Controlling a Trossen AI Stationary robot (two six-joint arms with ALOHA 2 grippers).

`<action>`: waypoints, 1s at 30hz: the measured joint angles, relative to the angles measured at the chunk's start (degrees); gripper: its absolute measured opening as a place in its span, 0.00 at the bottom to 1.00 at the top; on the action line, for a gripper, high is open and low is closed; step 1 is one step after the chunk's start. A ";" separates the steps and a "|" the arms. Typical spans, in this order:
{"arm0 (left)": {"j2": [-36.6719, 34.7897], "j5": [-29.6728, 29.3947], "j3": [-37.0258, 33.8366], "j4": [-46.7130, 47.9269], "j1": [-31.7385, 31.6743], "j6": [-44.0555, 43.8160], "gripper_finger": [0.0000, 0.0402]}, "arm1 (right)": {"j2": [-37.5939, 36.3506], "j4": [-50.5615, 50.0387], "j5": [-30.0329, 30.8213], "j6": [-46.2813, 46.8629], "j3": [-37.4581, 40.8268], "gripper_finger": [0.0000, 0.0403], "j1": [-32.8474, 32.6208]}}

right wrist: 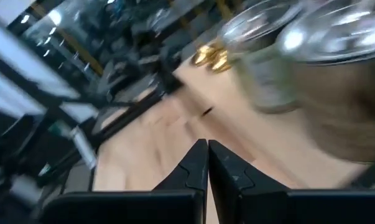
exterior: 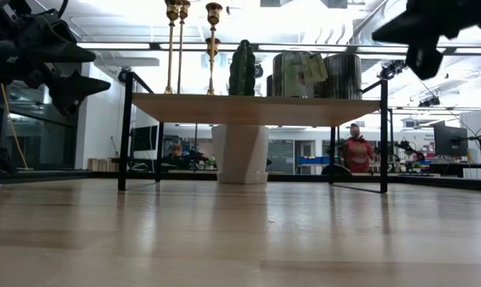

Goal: Pick & Place candle stick holders
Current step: Return to Home Position

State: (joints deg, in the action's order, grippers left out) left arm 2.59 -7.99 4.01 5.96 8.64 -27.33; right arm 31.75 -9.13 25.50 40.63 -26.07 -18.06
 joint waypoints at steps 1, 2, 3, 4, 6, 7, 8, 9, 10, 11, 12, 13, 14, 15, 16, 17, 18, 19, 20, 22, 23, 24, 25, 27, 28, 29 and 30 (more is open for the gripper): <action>0.00 0.02 -0.02 0.00 -0.02 -0.02 0.61 | -1.38 0.09 1.75 0.03 1.04 0.01 -0.11; 0.01 0.02 -0.02 0.00 -0.01 0.00 0.61 | -2.69 -0.03 3.07 0.07 2.09 0.01 -0.33; 0.00 0.02 -0.01 0.00 -0.01 0.00 0.61 | -3.92 -0.45 4.33 -0.09 3.09 0.01 -0.38; 0.02 0.02 -0.02 0.00 0.00 0.00 0.61 | -4.98 -1.14 5.50 -0.77 3.99 0.01 -0.35; 0.02 0.02 -0.01 0.00 -0.02 0.00 0.61 | -6.60 -2.85 7.20 -0.30 5.70 0.01 -0.33; 0.00 0.02 0.00 0.00 -0.02 -0.02 0.61 | -7.12 -3.33 7.33 2.25 6.50 0.01 -0.31; 0.02 0.02 -0.02 0.00 -0.02 0.00 0.61 | -7.51 -2.88 7.23 4.09 7.44 0.01 -0.35; 0.01 0.02 -0.02 0.00 0.00 0.00 0.61 | -7.80 -1.51 6.44 4.58 8.61 0.01 -0.55; 0.01 0.02 -0.01 0.00 -0.02 0.00 0.61 | -7.93 0.72 4.61 3.86 9.93 0.01 -0.91; 0.00 0.02 -0.02 0.00 -0.01 0.00 0.61 | -7.95 4.22 2.54 1.89 11.22 0.01 -1.37; 0.02 0.02 -0.01 -0.01 -0.02 -0.01 0.61 | -7.96 8.60 0.96 -0.36 12.58 0.01 -1.76; 0.01 0.02 -0.02 0.00 -0.01 0.00 0.61 | -7.95 12.91 -0.22 -1.67 14.14 0.01 -2.04; 0.01 0.02 0.00 -0.01 -0.01 -0.02 0.61 | -7.99 16.89 -1.37 -2.87 15.71 0.01 -2.09; 0.02 0.01 -0.02 0.00 0.00 -0.01 0.61 | -8.00 21.26 -2.61 -4.10 17.29 0.01 -2.08; 0.02 0.02 -0.01 0.00 -0.01 0.00 0.61 | -8.12 25.36 -4.15 -5.04 18.81 0.01 -2.00; 0.01 0.02 -0.02 0.00 -0.02 0.00 0.61 | -8.24 29.41 -5.89 -5.56 20.57 0.01 -1.99; 0.00 0.02 -0.02 0.00 -0.01 0.00 0.61 | -8.39 32.66 -7.13 -5.79 22.34 0.01 -1.76; 0.01 0.02 -0.02 0.00 -0.02 0.00 0.61 | -8.59 35.35 -8.03 -5.79 24.15 0.01 -1.28; 0.00 0.02 -0.02 0.00 0.00 0.00 0.61 | -8.82 37.18 -8.54 -5.49 25.62 0.01 -0.83; 0.00 0.02 -0.02 -0.01 -0.01 -0.02 0.61 | -9.42 35.77 -10.03 -4.97 25.51 0.01 0.26; 0.00 0.02 -0.02 0.00 0.00 0.00 0.61 | -9.72 35.56 -10.91 -5.35 25.53 0.01 0.90; 0.00 0.02 -0.02 -0.02 -0.01 -0.02 0.61 | -9.89 36.14 -11.92 -6.16 25.53 0.01 1.58; 0.00 0.02 -0.02 -0.01 -0.01 -0.01 0.61 | -10.19 36.30 -12.80 -7.19 25.53 0.01 2.34; 0.00 0.02 -0.01 -0.02 -0.01 -0.02 0.61 | -11.39 36.54 -14.31 -9.26 25.53 0.01 4.04; 0.00 0.02 -0.02 -0.02 0.00 0.00 0.61 | -12.08 36.14 -14.87 -10.09 25.53 0.01 5.00; 0.00 0.02 -0.02 -0.01 0.00 0.00 0.61 | -12.89 35.02 -15.19 -10.62 25.53 0.01 5.95; 0.00 0.02 -0.02 0.00 -0.02 0.00 0.61 | -13.80 33.14 -15.31 -10.78 25.53 0.01 6.82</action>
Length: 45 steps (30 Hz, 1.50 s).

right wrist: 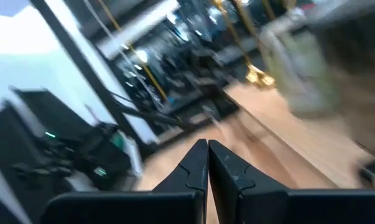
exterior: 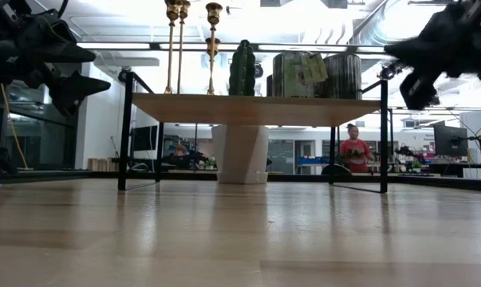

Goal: Pick & Place candle stick holders
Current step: Return to Home Position

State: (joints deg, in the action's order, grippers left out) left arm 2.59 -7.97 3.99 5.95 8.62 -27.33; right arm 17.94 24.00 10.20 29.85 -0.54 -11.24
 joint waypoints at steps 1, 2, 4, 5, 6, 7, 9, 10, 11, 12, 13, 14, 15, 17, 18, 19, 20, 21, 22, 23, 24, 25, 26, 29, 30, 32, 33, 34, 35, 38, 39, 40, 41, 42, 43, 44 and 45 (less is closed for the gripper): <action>0.00 0.00 0.00 0.00 0.00 0.00 0.61 | -0.93 -2.43 -0.11 0.00 0.00 0.01 0.78; 0.00 0.00 0.00 -0.01 0.01 -0.01 0.61 | -1.97 -5.46 -0.13 0.04 0.00 0.01 1.49; 0.00 0.00 0.01 -0.02 0.01 0.00 0.61 | -4.11 -9.55 -0.25 -0.01 0.00 0.01 2.47; 0.00 0.00 0.00 -0.01 0.01 0.00 0.61 | -5.29 -11.02 -0.58 -0.21 0.00 0.01 2.83; 0.00 0.00 0.02 -0.01 0.00 0.00 0.61 | -6.57 -12.22 -1.23 -0.47 0.00 0.01 3.12; 0.00 0.00 0.00 0.00 0.00 0.00 0.61 | -8.05 -13.42 -1.84 -0.63 0.00 0.01 3.40; 0.00 0.00 0.00 -0.02 0.00 0.00 0.61 | -11.29 -16.23 -2.80 -0.98 0.00 0.01 3.76; 0.00 0.00 0.00 0.00 0.00 0.00 0.61 | -13.04 -18.29 -2.93 -0.98 0.00 0.01 3.86; 0.00 0.00 0.00 -0.01 0.01 0.00 0.61 | -14.74 -20.31 -2.88 -0.98 0.00 0.01 3.90; 0.00 0.00 0.00 -0.01 0.02 -0.01 0.61 | -16.53 -21.39 -3.02 -1.02 0.00 0.01 3.90; 0.00 0.00 0.00 -0.01 0.00 0.00 0.61 | -17.80 -21.67 -3.33 -1.69 -0.04 0.01 3.90; 0.01 -0.01 0.00 -0.01 0.00 0.00 0.61 | -17.85 -21.25 -3.55 -2.50 -0.05 0.01 3.90; 0.00 -0.01 0.00 0.00 0.00 0.00 0.61 | -17.83 -21.72 -3.67 -2.94 -0.05 0.01 3.92; 0.02 0.00 0.00 -0.01 0.01 0.00 0.61 | -17.90 -21.94 -3.58 -3.17 -0.04 0.01 3.91; 0.00 -0.02 0.02 -0.02 0.00 0.00 0.61 | -17.77 -22.20 -3.72 -3.27 -0.05 0.01 3.92; 0.00 0.00 0.00 0.00 0.02 0.00 0.61 | -17.33 -22.33 -4.19 -3.60 -0.07 0.01 3.92; 0.00 0.00 0.00 0.00 0.00 0.00 0.61 | -17.12 -22.44 -4.48 -4.05 -0.07 0.01 3.92; 0.00 -0.01 0.01 0.00 0.02 -0.01 0.61 | -17.12 -22.53 -4.57 -4.41 -0.09 0.01 3.92; 0.01 0.00 0.00 0.00 0.01 0.00 0.61 | -17.24 -22.57 -4.57 -4.62 -0.09 0.01 3.88; 0.01 -0.01 0.00 0.00 0.00 -0.01 0.61 | -17.32 -22.57 -4.51 -4.76 -0.09 0.01 3.90; 0.00 -0.02 0.00 0.00 0.02 0.00 0.61 | -17.28 -22.58 -4.34 -4.85 -0.09 0.01 3.90; 0.00 0.00 0.00 0.00 0.02 0.00 0.61 | -17.26 -22.64 -4.33 -4.85 -0.09 0.01 3.90; 0.02 0.00 0.00 0.00 0.00 0.00 0.61 | -17.28 -22.64 -4.33 -4.86 -0.09 0.01 3.90; 0.01 0.00 0.00 0.00 0.00 0.00 0.61 | -17.28 -22.66 -4.33 -4.83 -0.09 0.01 3.90; 0.00 0.00 0.01 0.00 0.01 0.00 0.61 | -17.28 -22.53 -4.50 -4.40 -0.09 0.01 3.90; 0.01 0.00 0.00 0.00 0.02 0.00 0.61 | -17.28 -21.94 -4.65 -4.46 -0.04 0.01 3.90; 0.01 0.00 0.00 0.00 0.01 0.00 0.61 | -17.28 -21.78 -4.63 -4.61 -0.02 0.01 3.90; 0.01 0.00 0.01 0.00 0.00 -0.01 0.61 | -17.28 -21.73 -4.63 -4.59 -0.02 0.01 3.88; 0.01 0.00 0.00 0.00 0.01 0.00 0.61 | -17.28 -21.72 -4.65 -4.61 -0.02 0.01 3.88; 0.02 0.00 0.00 0.00 0.00 0.00 0.61 | -17.27 -21.69 -4.51 -4.61 -0.02 0.01 3.88; 0.02 0.00 0.00 0.00 0.02 0.00 0.61 | -17.26 -21.67 -4.45 -4.63 -0.02 0.01 3.88; 0.00 0.00 0.00 0.00 0.00 0.00 0.61 | -17.26 -21.65 -4.41 -4.63 -0.02 0.01 3.88; 0.01 0.00 0.01 0.00 0.01 -0.01 0.61 | -17.26 -21.65 -4.41 -4.62 -0.02 0.01 3.88; 0.00 0.00 0.00 0.00 0.01 0.00 0.61 | -17.26 -21.65 -4.41 -4.63 -0.02 0.01 3.88; 0.00 0.00 0.00 0.00 0.00 0.00 0.61 | -17.26 -21.65 -4.41 -4.63 -0.02 0.01 3.88; 0.01 0.00 0.00 0.00 0.01 0.00 0.61 | -17.26 -21.65 -4.41 -4.63 -0.02 0.01 3.88; 0.02 0.00 0.00 0.00 0.00 0.00 0.61 | -17.26 -21.65 -4.41 -4.63 -0.02 0.01 3.88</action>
